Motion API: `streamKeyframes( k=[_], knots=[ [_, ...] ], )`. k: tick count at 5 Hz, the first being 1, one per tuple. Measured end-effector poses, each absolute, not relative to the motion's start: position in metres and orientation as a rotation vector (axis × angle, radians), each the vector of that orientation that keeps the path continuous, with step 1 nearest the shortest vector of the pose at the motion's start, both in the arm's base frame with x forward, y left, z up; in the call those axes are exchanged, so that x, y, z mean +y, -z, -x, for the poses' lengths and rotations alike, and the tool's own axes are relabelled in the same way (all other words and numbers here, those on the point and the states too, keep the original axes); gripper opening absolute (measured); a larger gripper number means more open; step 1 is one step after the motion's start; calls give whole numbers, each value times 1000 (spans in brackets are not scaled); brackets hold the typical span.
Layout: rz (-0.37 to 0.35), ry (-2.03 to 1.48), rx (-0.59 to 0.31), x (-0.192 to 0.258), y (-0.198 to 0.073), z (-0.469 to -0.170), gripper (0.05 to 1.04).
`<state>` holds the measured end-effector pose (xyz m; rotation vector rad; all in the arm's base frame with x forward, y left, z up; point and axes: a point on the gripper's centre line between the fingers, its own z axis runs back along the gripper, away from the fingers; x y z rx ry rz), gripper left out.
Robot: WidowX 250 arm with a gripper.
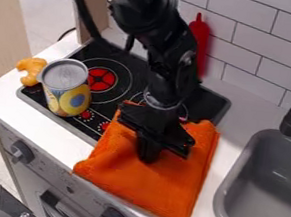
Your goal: Moved the orange cloth to the right burner
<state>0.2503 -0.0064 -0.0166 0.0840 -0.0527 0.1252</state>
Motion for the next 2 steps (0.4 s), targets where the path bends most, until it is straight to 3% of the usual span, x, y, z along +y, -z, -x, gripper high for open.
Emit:
streamKeyframes(
  k=[2],
  knots=[
    [-75, 79, -166, 1, 17, -285, 52]
  ],
)
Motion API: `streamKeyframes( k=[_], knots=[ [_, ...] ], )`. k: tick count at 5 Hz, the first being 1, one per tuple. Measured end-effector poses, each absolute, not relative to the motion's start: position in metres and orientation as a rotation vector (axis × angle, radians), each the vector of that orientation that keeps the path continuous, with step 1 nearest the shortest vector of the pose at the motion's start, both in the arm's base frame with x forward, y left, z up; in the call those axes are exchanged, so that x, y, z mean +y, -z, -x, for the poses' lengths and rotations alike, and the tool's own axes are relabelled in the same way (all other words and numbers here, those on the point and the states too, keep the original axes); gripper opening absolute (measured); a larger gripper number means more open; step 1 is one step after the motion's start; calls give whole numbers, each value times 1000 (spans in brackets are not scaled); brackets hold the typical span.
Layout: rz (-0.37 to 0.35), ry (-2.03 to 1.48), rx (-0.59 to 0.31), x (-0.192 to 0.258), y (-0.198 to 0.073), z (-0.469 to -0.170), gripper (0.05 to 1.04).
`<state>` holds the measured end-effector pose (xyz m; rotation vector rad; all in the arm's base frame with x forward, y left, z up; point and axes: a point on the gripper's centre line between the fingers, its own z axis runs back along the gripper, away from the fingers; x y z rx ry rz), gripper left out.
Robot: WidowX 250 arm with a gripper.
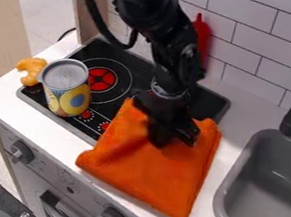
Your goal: Moved the orange cloth to the right burner
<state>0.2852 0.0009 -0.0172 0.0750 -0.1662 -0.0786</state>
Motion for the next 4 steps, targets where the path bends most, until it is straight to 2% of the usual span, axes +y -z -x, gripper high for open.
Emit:
streamKeyframes(
  k=[1, 2, 4],
  knots=[
    [-86, 155, -262, 2, 16, -307, 52],
    [-103, 183, -298, 3, 15, -330, 52],
    [-83, 178, -324, 9, 17, -348, 52]
  ],
)
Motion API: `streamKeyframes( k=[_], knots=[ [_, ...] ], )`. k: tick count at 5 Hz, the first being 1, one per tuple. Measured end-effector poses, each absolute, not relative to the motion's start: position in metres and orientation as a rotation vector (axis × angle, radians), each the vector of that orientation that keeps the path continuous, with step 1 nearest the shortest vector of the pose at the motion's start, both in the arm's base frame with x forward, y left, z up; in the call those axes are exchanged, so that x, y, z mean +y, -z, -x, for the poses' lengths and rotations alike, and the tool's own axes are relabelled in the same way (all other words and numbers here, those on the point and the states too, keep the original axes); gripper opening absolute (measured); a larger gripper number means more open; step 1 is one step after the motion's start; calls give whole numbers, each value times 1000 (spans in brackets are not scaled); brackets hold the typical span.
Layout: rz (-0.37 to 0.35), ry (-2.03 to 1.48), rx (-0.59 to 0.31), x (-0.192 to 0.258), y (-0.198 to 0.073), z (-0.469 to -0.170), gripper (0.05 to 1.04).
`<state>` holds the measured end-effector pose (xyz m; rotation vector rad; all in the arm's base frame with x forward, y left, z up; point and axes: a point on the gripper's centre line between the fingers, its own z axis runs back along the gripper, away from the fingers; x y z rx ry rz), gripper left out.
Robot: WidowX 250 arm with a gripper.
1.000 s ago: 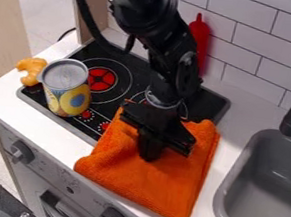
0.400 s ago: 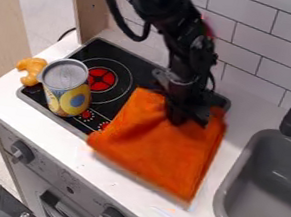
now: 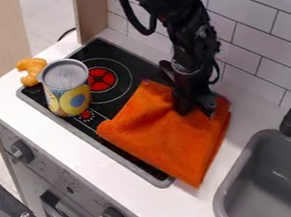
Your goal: Moved the orange cloth to the right burner
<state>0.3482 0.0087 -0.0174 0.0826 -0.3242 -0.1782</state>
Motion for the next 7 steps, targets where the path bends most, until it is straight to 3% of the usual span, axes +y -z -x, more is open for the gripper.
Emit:
streamKeyframes(
  k=[2, 3, 4, 5, 6, 7],
  knots=[
    [-52, 242, -451, 17, 16, -389, 52],
    [-23, 241, -444, 18, 15, -394, 52],
    [2, 262, -418, 19, 14, -389, 52],
    [-33, 243, -392, 24, 11, -375, 52],
    [-47, 173, -410, 31, -2, -359, 52],
    [-29, 123, -513, 33, -29, -355, 52]
  ],
)
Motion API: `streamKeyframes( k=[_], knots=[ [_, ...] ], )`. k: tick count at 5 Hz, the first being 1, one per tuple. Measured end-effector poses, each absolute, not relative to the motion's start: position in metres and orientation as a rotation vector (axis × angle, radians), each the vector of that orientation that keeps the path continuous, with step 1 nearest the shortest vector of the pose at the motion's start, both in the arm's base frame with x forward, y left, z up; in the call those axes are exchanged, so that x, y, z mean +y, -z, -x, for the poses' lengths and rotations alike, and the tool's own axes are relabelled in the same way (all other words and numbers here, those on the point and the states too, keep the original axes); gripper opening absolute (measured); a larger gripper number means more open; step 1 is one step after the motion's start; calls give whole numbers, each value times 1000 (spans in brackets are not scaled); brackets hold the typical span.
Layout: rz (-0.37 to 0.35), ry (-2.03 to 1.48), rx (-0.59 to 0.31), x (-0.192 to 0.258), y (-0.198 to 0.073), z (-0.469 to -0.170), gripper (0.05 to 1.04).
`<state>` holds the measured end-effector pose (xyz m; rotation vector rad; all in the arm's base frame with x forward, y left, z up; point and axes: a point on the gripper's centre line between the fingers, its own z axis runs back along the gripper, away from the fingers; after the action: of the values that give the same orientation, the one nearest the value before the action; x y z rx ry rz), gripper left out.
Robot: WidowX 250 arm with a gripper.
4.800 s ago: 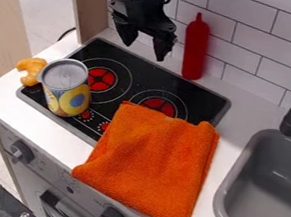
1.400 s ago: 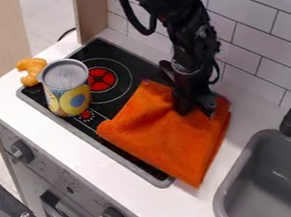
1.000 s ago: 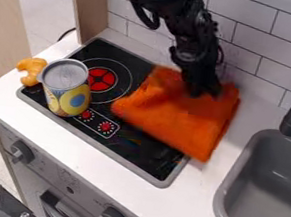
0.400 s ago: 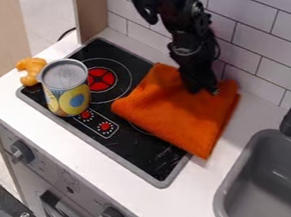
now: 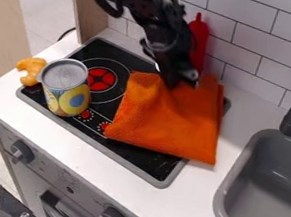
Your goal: Moved the orange cloth to the right burner
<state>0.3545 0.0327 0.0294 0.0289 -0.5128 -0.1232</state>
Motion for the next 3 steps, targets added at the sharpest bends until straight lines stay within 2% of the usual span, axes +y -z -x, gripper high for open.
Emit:
streamKeyframes(
  k=[2, 3],
  knots=[
    [-38, 75, -572, 28, -43, -356, 52],
    [-17, 60, -560, 23, -54, -351, 52]
  ],
)
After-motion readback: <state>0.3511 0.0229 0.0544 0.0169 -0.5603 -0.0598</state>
